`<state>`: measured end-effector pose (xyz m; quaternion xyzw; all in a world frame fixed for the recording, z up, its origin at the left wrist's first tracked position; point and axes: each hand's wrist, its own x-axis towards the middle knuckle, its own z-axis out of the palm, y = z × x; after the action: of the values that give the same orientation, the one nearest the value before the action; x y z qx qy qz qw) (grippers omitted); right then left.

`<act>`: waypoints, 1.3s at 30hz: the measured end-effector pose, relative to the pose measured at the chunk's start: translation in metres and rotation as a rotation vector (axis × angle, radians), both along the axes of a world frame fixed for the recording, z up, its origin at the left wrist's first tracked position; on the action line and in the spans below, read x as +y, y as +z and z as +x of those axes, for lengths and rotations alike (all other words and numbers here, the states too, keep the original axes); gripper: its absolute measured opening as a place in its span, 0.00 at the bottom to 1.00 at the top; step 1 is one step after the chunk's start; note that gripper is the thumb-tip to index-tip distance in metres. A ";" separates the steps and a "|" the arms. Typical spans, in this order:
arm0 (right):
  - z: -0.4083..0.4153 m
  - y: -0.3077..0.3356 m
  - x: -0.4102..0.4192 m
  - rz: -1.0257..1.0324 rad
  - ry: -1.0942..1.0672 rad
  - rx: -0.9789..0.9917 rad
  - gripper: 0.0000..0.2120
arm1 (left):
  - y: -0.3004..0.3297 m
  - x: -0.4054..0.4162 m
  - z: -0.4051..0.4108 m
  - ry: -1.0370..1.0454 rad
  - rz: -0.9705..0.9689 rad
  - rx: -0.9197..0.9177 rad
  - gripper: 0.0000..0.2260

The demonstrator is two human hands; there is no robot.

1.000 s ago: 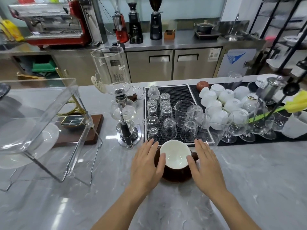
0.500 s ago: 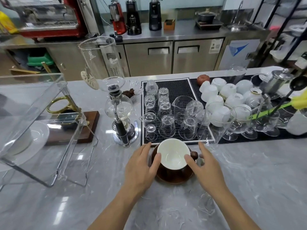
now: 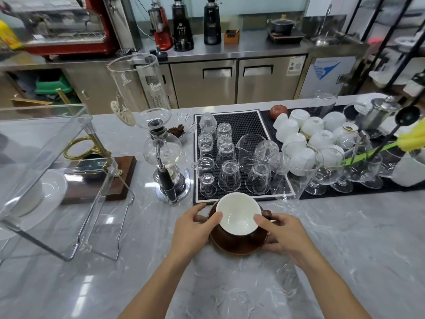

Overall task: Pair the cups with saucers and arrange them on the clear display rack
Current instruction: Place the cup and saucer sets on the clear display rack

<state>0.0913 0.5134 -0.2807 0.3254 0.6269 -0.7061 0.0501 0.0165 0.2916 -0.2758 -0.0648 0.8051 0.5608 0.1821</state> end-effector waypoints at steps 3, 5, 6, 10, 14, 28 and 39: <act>0.000 0.002 0.000 0.007 0.019 -0.025 0.19 | 0.000 0.000 -0.003 0.006 0.115 -0.136 0.31; -0.001 0.002 0.000 0.015 0.019 -0.032 0.20 | 0.001 0.000 -0.004 -0.001 0.147 -0.180 0.22; -0.001 0.002 0.000 0.021 0.019 -0.032 0.20 | 0.002 0.000 -0.005 -0.006 0.160 -0.191 0.19; -0.004 0.003 -0.002 0.031 0.011 -0.017 0.21 | 0.002 0.000 -0.009 0.003 0.219 -0.259 0.18; -0.006 0.005 -0.006 0.069 -0.003 -0.014 0.20 | 0.002 0.000 -0.013 0.001 0.237 -0.301 0.26; -0.001 0.043 -0.038 0.167 -0.016 0.126 0.05 | 0.032 -0.025 0.015 0.126 0.309 -0.158 0.14; -0.003 0.124 -0.087 0.233 0.059 0.368 0.11 | 0.119 -0.083 0.031 0.199 0.407 0.077 0.12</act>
<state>0.0878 0.4259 -0.1566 0.1763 0.7122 -0.6745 -0.0826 0.0479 0.2085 -0.1571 -0.0846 0.6714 0.7288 0.1043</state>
